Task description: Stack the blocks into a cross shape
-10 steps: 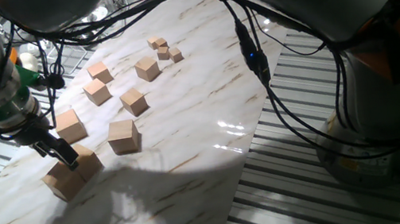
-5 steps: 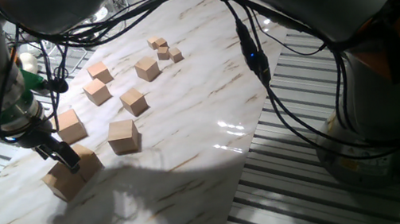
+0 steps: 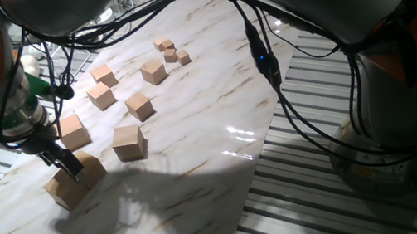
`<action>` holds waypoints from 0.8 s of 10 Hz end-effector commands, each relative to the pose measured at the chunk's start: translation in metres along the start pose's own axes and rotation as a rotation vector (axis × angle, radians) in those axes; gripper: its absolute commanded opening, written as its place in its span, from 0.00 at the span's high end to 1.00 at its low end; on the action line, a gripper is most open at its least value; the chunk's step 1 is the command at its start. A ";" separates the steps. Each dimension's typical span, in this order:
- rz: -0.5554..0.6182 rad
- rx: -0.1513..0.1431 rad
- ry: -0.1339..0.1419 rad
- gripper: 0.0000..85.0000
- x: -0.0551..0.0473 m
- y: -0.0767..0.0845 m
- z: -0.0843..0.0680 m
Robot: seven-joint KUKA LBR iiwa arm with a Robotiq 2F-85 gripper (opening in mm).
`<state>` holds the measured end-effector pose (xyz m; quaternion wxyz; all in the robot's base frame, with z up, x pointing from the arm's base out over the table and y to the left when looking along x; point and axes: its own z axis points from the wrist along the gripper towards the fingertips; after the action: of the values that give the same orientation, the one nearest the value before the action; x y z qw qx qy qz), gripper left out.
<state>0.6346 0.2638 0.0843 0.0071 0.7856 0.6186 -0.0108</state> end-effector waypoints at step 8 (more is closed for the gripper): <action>-0.021 -0.002 0.022 0.00 -0.007 0.002 0.015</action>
<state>0.6346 0.2561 0.0690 0.0006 0.7791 0.6269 -0.0012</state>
